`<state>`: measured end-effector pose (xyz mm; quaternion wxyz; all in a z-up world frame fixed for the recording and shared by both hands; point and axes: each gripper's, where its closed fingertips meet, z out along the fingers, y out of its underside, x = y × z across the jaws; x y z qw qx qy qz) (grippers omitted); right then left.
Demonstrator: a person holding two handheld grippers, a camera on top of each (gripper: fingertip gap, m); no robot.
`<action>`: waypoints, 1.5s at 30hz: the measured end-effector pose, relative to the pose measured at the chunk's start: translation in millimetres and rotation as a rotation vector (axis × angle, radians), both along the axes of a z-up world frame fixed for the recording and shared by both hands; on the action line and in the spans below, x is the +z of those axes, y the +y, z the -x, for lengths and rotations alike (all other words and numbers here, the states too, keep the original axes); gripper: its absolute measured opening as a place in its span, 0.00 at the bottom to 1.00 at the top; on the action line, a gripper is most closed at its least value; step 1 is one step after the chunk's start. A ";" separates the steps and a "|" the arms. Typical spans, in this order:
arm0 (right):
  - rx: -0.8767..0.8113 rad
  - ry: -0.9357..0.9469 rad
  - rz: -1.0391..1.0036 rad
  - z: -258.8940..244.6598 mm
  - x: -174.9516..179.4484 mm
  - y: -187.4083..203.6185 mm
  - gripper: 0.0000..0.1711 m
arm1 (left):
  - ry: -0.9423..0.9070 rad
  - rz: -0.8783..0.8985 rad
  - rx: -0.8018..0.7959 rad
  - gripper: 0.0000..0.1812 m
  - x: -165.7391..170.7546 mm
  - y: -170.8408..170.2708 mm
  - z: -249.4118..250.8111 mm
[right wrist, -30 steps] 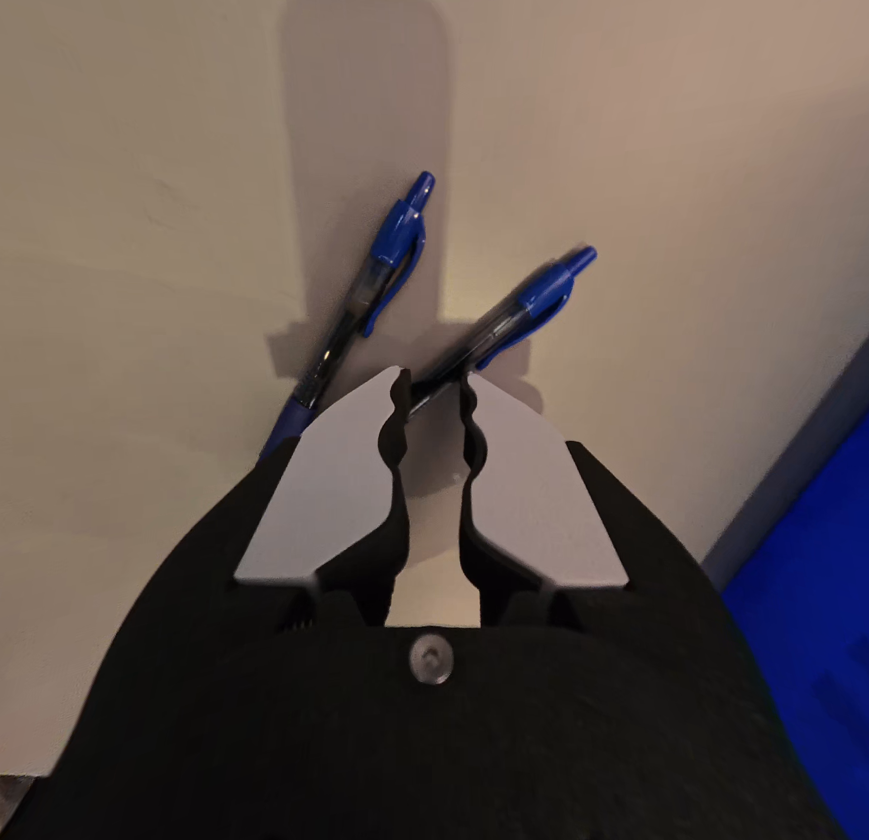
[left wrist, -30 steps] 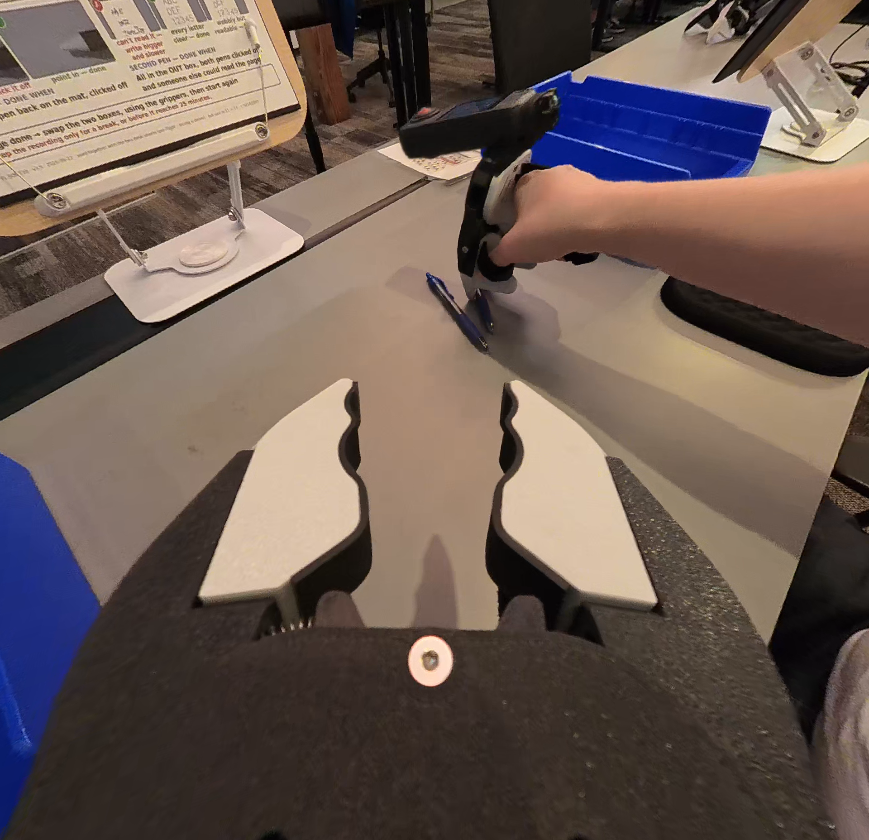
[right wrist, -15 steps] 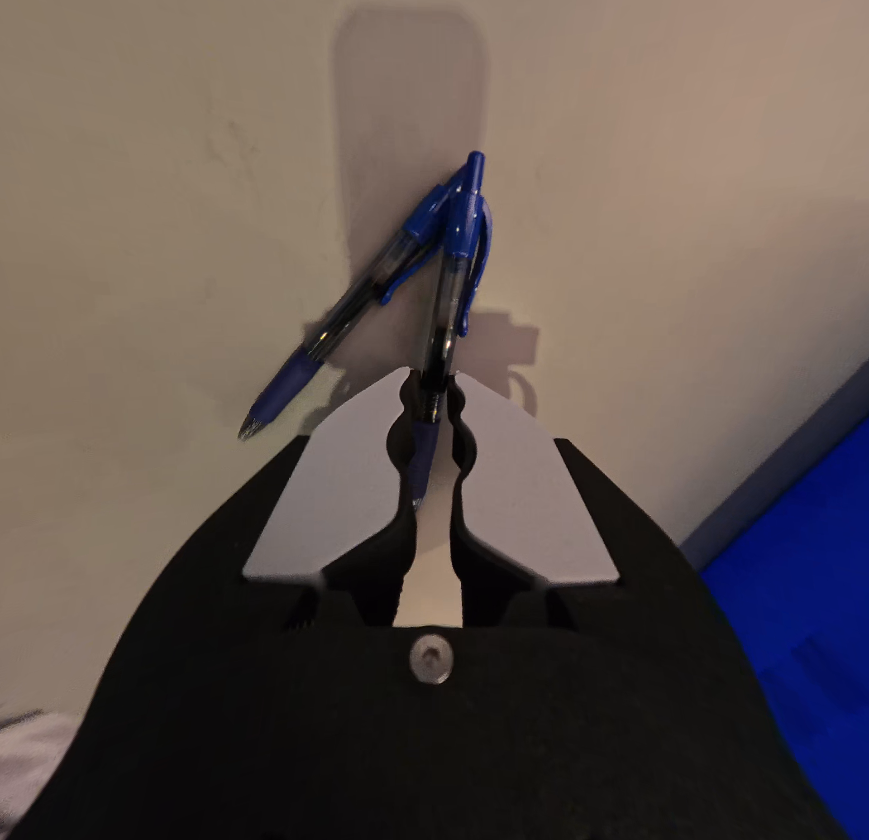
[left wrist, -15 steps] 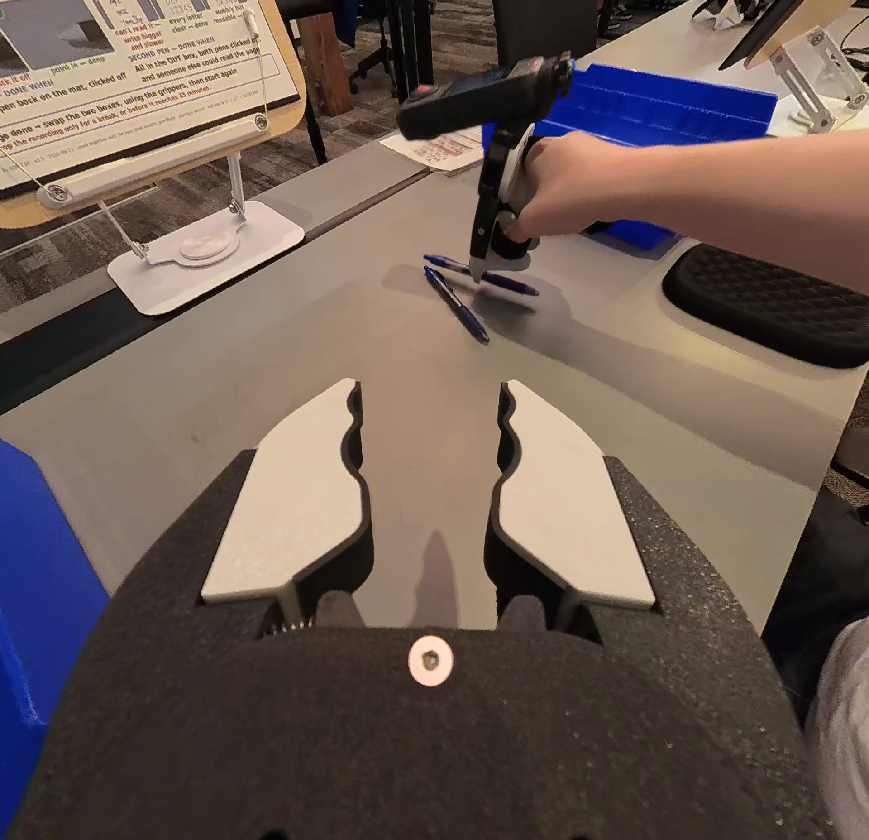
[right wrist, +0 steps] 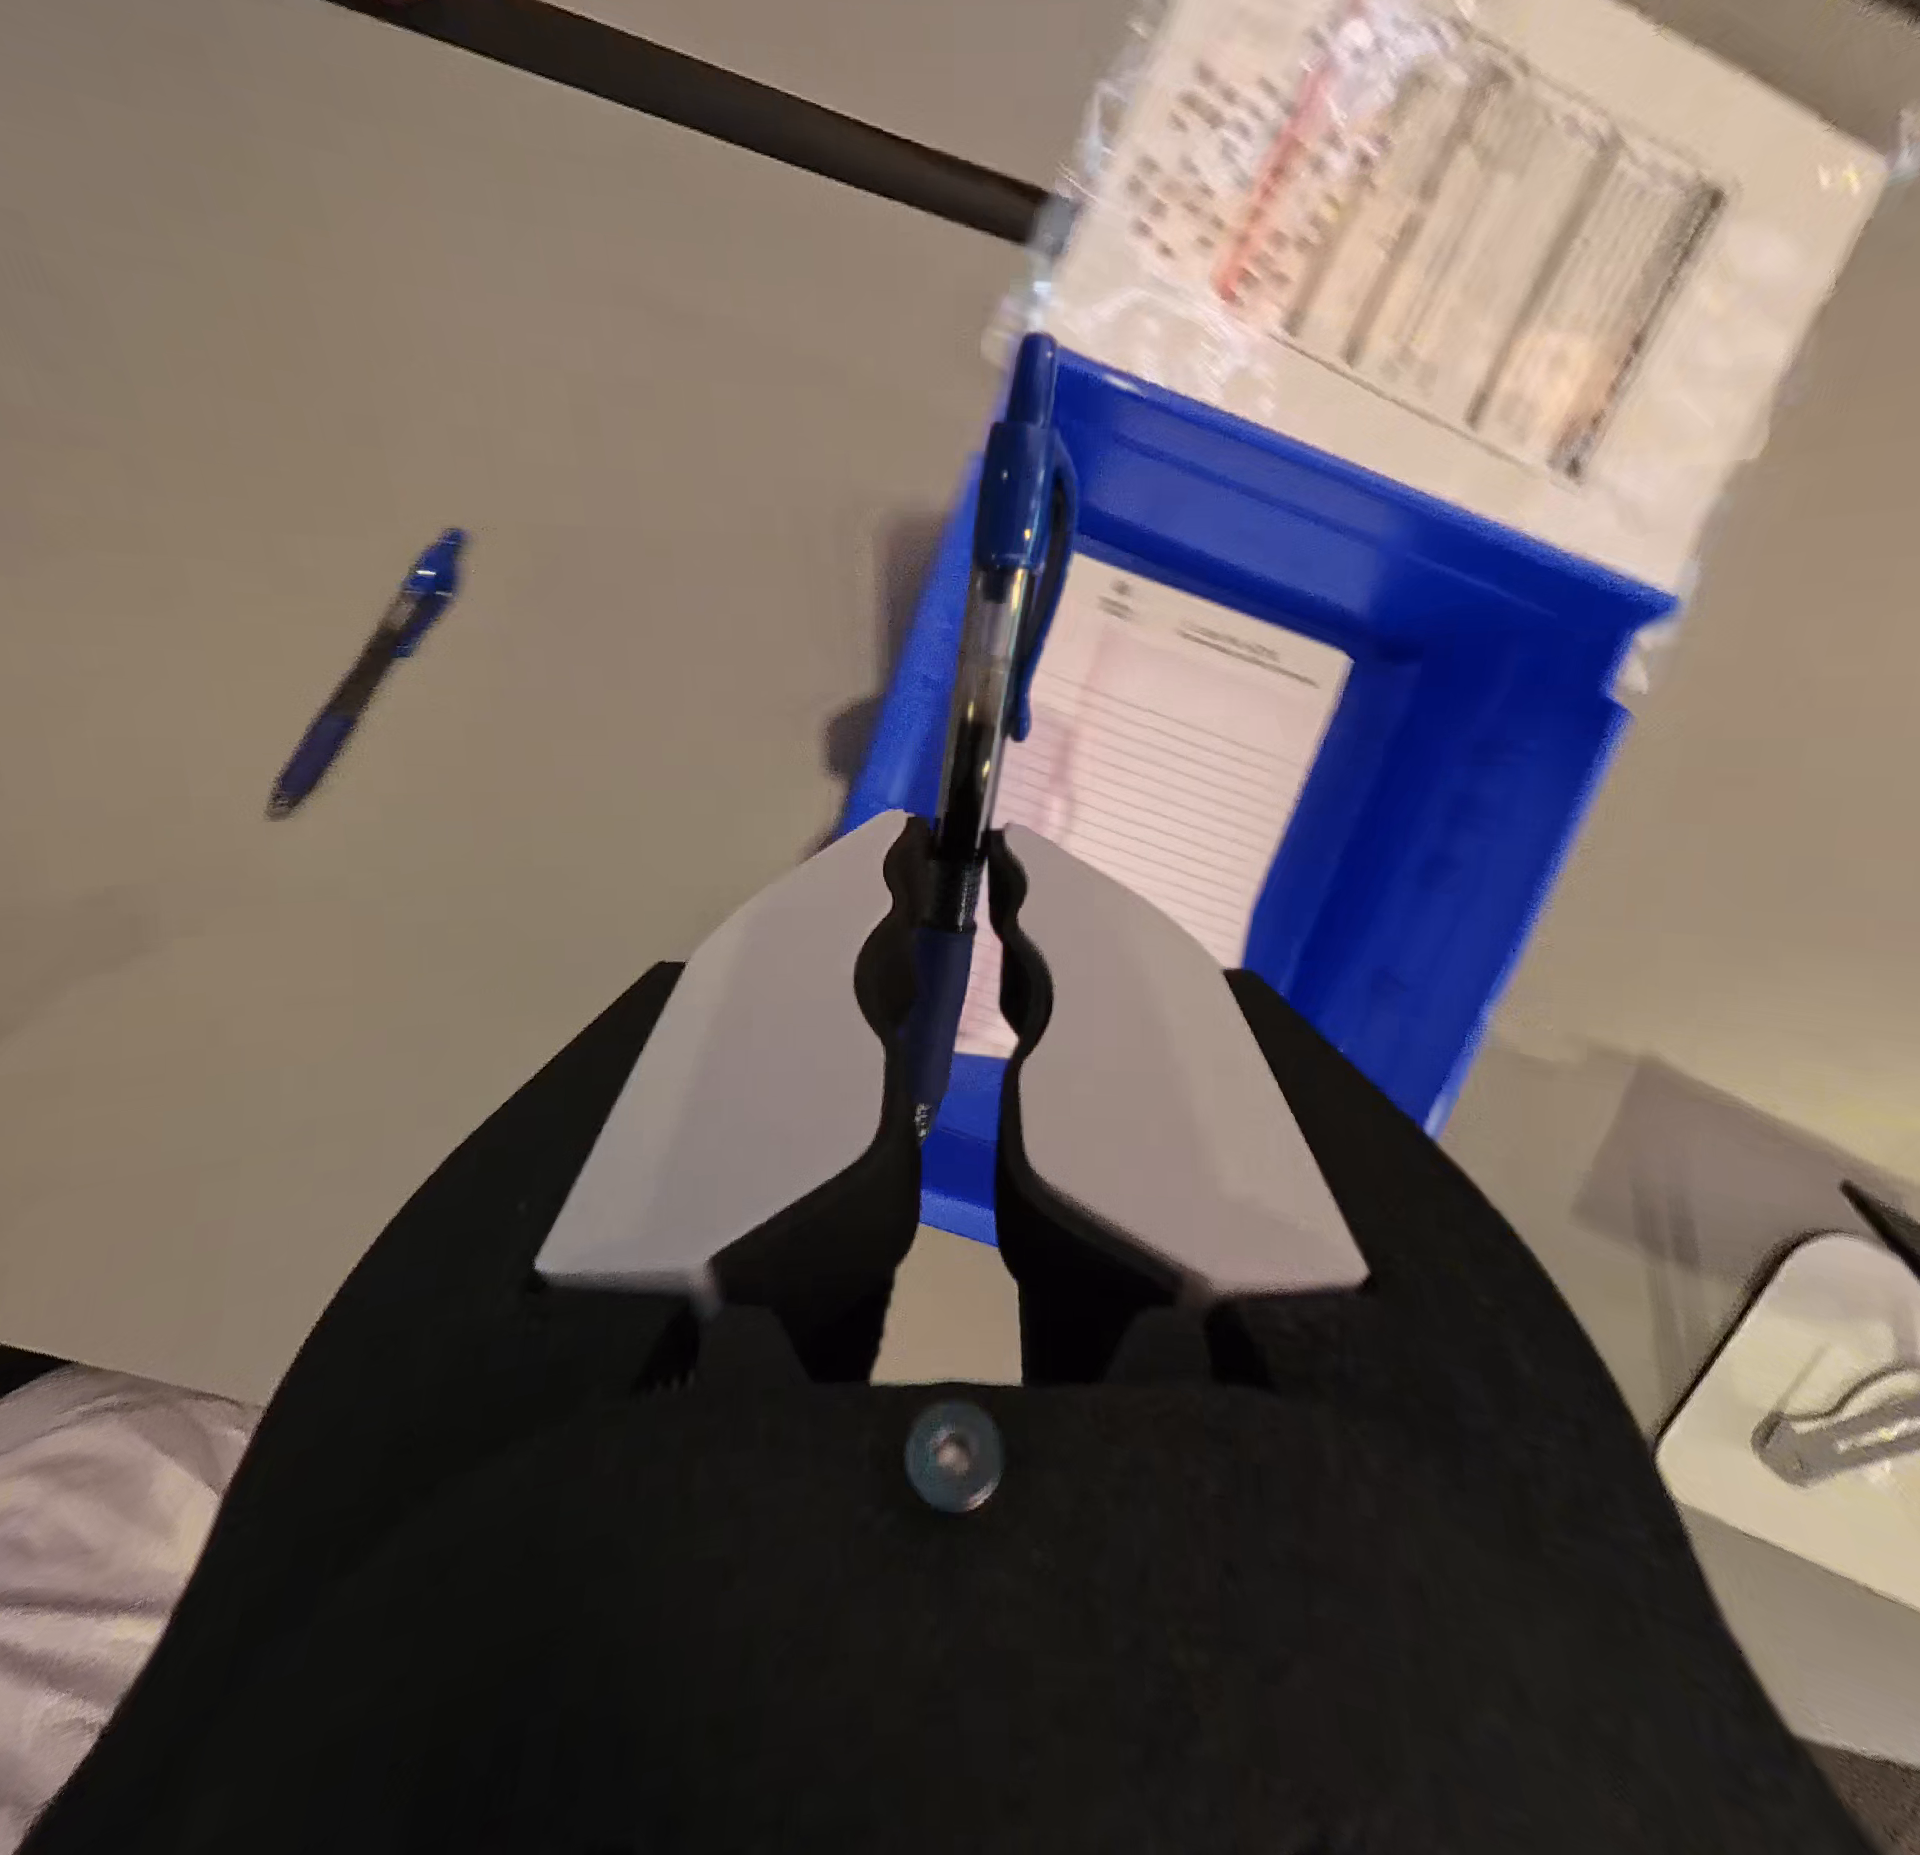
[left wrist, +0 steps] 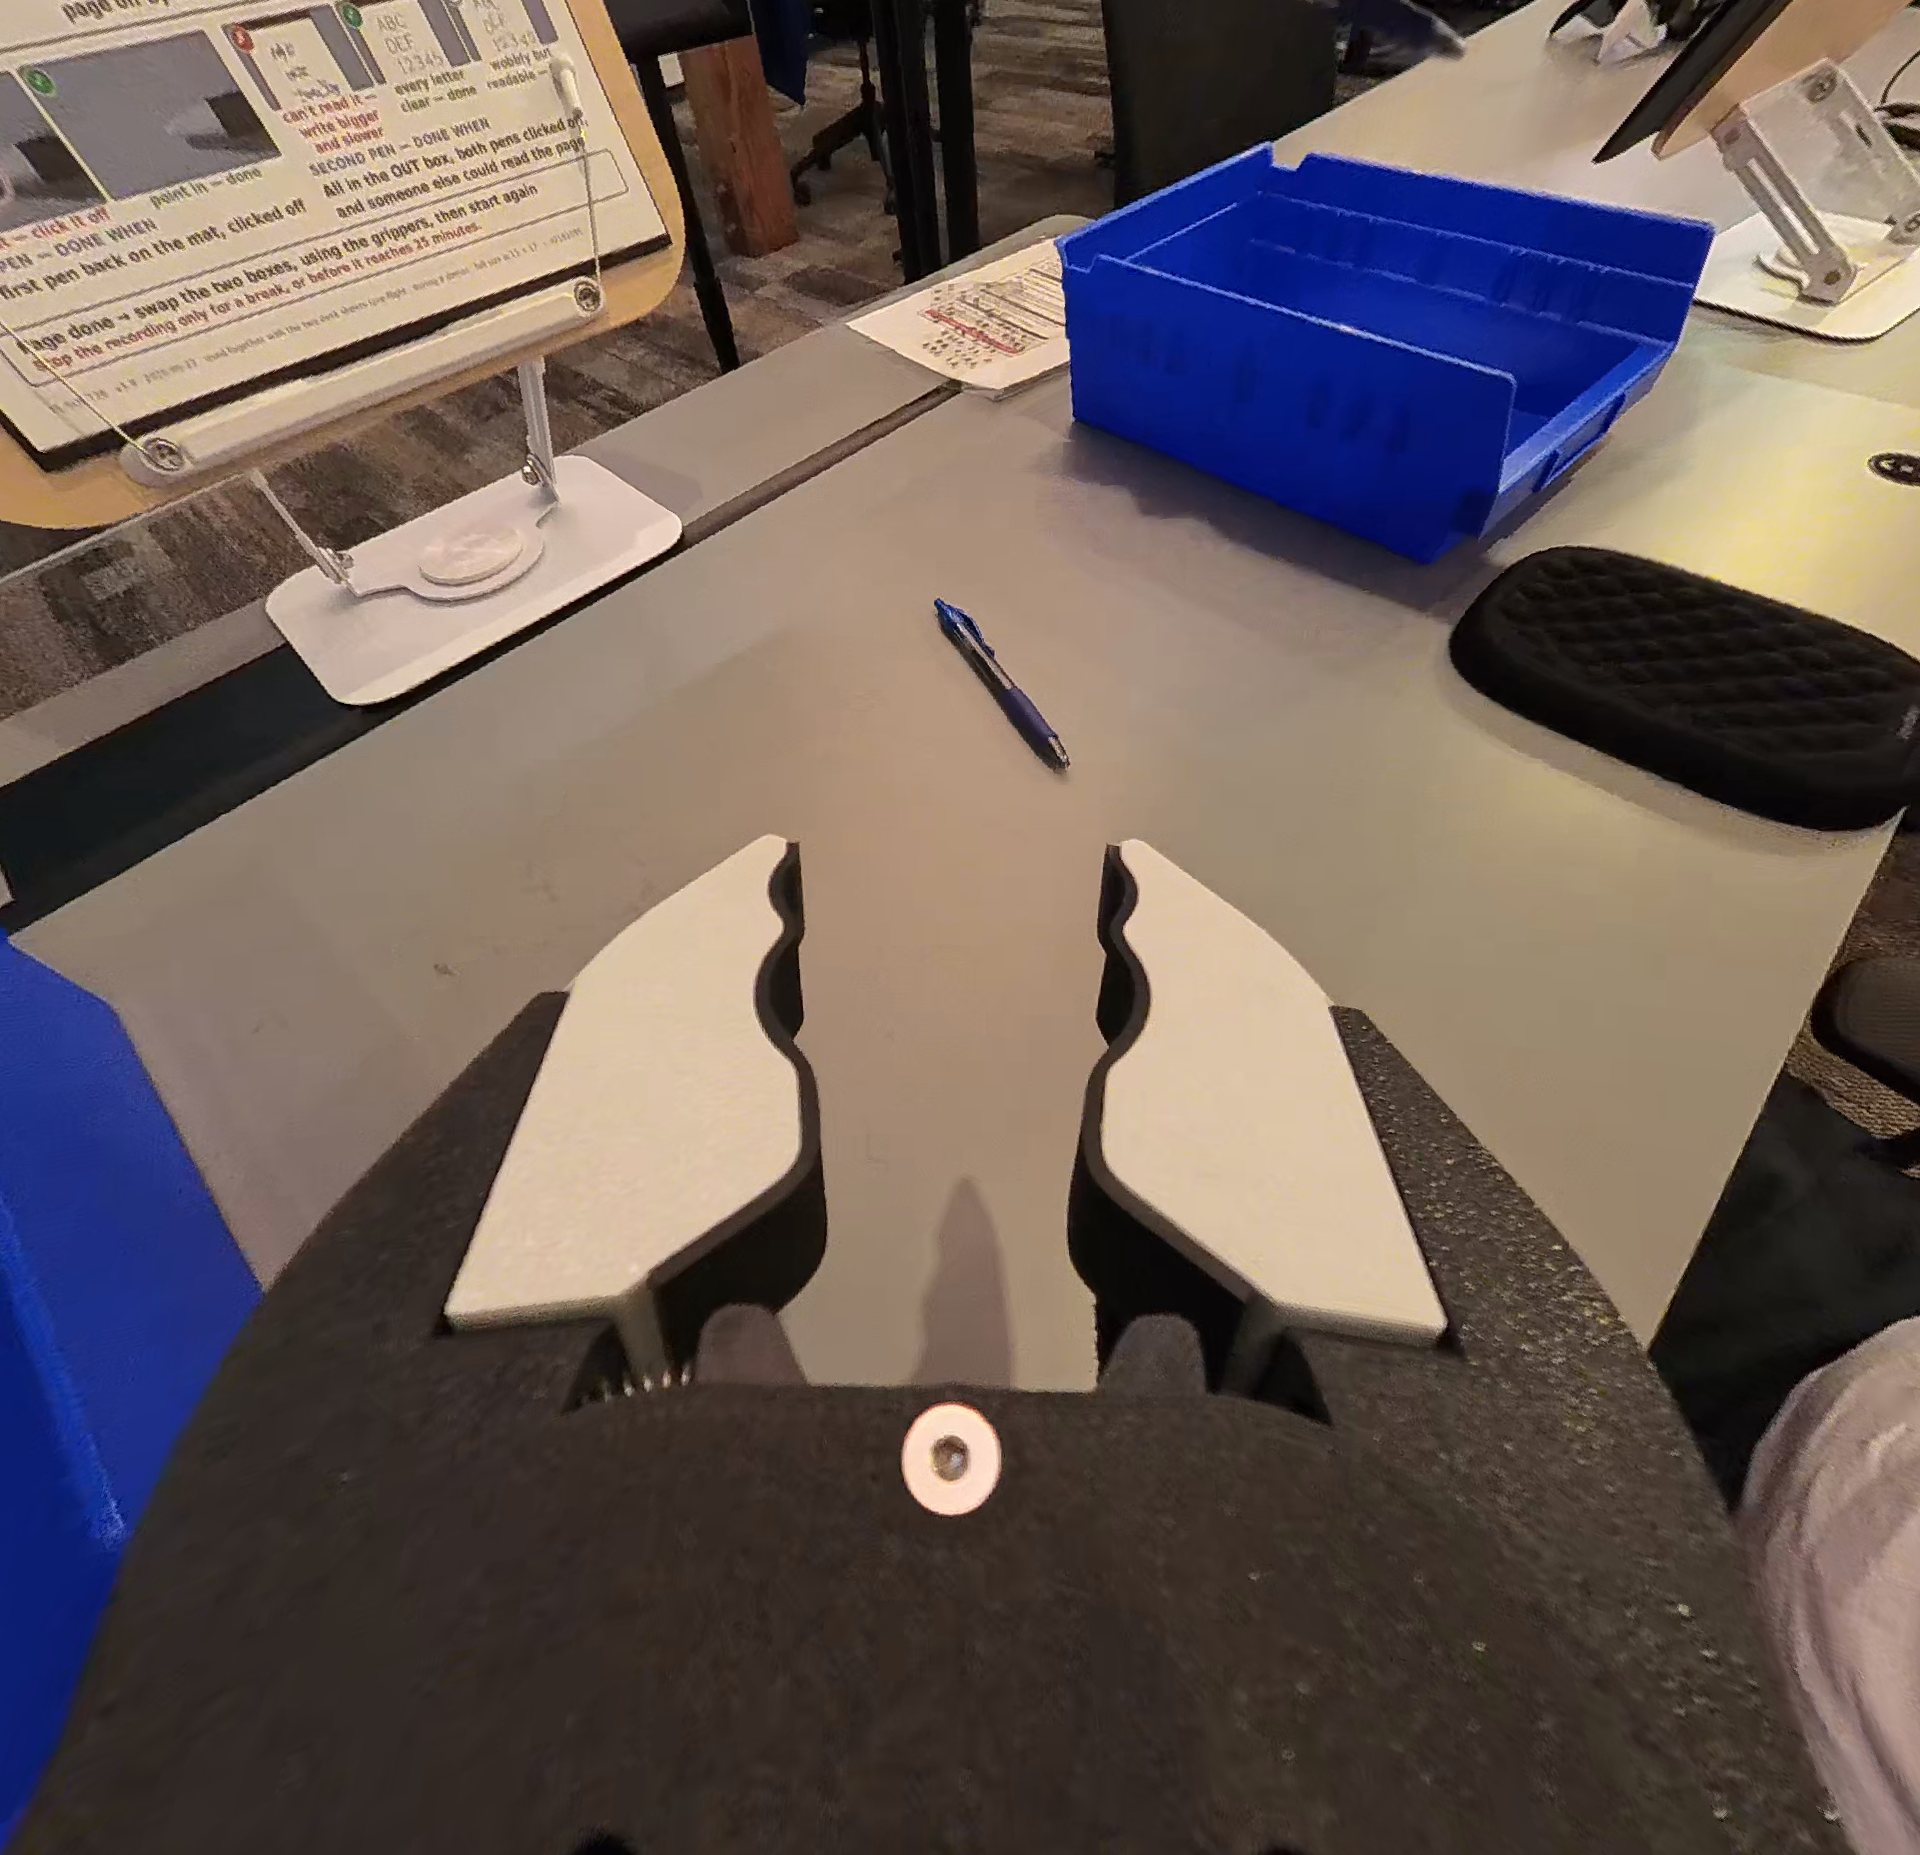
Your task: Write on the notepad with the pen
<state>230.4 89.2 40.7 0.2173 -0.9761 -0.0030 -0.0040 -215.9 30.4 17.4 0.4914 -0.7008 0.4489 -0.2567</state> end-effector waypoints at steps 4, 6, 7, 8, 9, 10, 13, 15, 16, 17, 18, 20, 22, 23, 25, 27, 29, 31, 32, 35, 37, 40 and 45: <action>-0.091 0.034 0.060 -57.9 -45.6 -23.0 0.06 | -0.025 0.010 0.011 0.29 7.1 -0.8 1.2; -0.109 0.062 0.099 -71.5 -80.2 -32.7 0.06 | -0.022 0.004 0.026 0.29 8.9 1.5 2.5; -0.113 0.074 0.121 -76.2 -98.4 -36.6 0.07 | -0.021 0.004 0.030 0.29 9.6 2.2 2.6; -0.122 0.078 0.147 -81.2 -116.3 -40.8 0.06 | -0.020 0.004 0.033 0.30 10.4 2.8 2.1; -0.128 0.077 0.175 -85.5 -133.0 -44.7 0.06 | -0.020 0.004 0.035 0.30 11.1 3.3 1.4; -0.131 0.075 0.199 -89.1 -148.0 -47.7 0.06 | -0.018 0.004 0.036 0.29 11.6 3.4 0.3; -0.137 0.103 0.238 -91.9 -180.0 -50.3 0.06 | -0.002 0.010 0.035 0.30 10.6 3.1 -3.5; -0.144 0.112 0.239 -93.3 -190.1 -48.1 0.06 | 0.016 0.010 0.038 0.30 9.1 3.1 -4.9; -0.144 0.114 0.241 -93.9 -193.1 -47.2 0.06 | 0.024 0.009 0.040 0.30 8.4 3.0 -5.5; -0.145 0.118 0.245 -94.1 -194.7 -46.8 0.06 | 0.028 0.009 0.041 0.30 8.2 2.9 -5.9; -0.149 0.119 0.238 -94.9 -194.2 -45.4 0.06 | 0.028 0.009 0.042 0.30 8.3 2.8 -6.4; -0.153 0.124 0.232 -96.0 -192.8 -44.4 0.06 | 0.026 0.010 0.041 0.29 8.4 2.4 -7.9; -0.148 0.138 0.243 -95.1 -193.9 -46.1 0.06 | 0.029 0.012 0.038 0.29 7.4 2.2 -9.7; -0.152 0.143 0.238 -95.2 -194.2 -46.1 0.06 | 0.029 0.012 0.036 0.29 6.9 2.2 -10.7; -0.163 0.161 0.227 -95.2 -194.4 -46.0 0.06 | 0.029 0.016 0.031 0.29 5.3 2.3 -13.1; -0.159 0.172 0.219 -95.2 -193.4 -46.4 0.06 | 0.027 0.022 0.029 0.30 3.7 2.7 -14.7; -0.173 0.161 0.223 -98.2 -188.3 -48.6 0.12 | 0.016 0.022 0.043 0.30 4.6 4.3 -13.6; -0.169 0.131 0.200 -98.2 -166.7 -47.9 0.13 | -0.005 0.015 0.055 0.30 8.3 5.1 -10.1; -0.166 0.104 0.147 -96.8 -147.3 -43.3 0.14 | -0.011 0.014 0.061 0.31 9.8 5.5 -7.4; -0.101 0.039 -0.120 -66.5 -67.4 -19.7 0.17 | -0.016 0.005 0.076 0.31 13.0 6.2 -0.4; 0.016 0.096 -0.334 -8.1 -21.7 -1.2 0.18 | -0.027 -0.010 0.083 0.31 15.9 5.8 1.2; 0.244 0.432 -0.390 118.6 -24.0 16.7 0.22 | -0.062 -0.017 0.074 0.31 18.8 3.2 -1.9; 0.205 0.561 -0.061 225.0 -133.0 42.7 0.18 | -0.100 0.024 0.043 0.31 15.8 -7.8 -5.8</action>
